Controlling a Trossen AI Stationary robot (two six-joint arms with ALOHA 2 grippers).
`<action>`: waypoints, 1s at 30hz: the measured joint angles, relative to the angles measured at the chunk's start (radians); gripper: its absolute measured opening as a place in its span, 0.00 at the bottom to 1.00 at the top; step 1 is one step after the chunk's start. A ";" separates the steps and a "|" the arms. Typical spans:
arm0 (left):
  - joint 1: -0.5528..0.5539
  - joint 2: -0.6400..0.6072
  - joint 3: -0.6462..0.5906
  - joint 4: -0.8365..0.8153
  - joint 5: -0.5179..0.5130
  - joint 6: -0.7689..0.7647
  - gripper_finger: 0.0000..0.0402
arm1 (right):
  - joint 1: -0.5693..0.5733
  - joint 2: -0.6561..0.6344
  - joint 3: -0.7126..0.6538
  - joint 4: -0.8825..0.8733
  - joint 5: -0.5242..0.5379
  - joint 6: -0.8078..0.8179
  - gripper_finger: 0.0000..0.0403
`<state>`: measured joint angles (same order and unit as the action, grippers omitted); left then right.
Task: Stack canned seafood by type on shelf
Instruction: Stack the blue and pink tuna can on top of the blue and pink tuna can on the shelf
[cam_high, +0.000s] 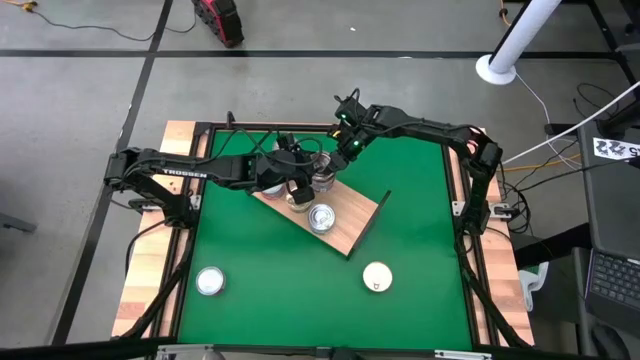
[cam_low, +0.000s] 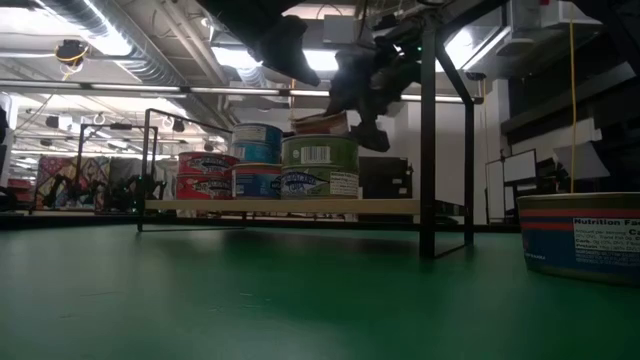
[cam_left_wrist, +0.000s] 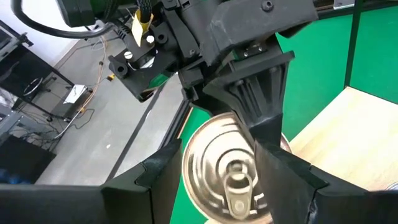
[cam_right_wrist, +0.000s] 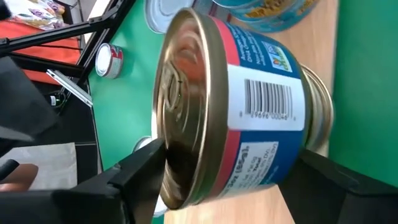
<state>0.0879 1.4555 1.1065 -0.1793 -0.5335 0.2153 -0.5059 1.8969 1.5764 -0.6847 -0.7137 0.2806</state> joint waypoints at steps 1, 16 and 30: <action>0.000 0.000 0.000 -0.003 0.000 0.000 0.49 | -0.001 0.000 0.000 -0.009 -0.003 0.000 0.70; 0.000 0.000 0.000 -0.015 0.010 -0.033 0.49 | -0.011 -0.001 0.000 -0.049 -0.004 -0.048 0.70; 0.097 0.000 0.000 0.016 0.070 -0.212 0.49 | -0.012 -0.001 0.000 -0.049 -0.023 -0.048 0.70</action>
<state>0.1854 1.4559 1.1065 -0.1634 -0.4638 0.0032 -0.5175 1.8961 1.5768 -0.7338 -0.7368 0.2326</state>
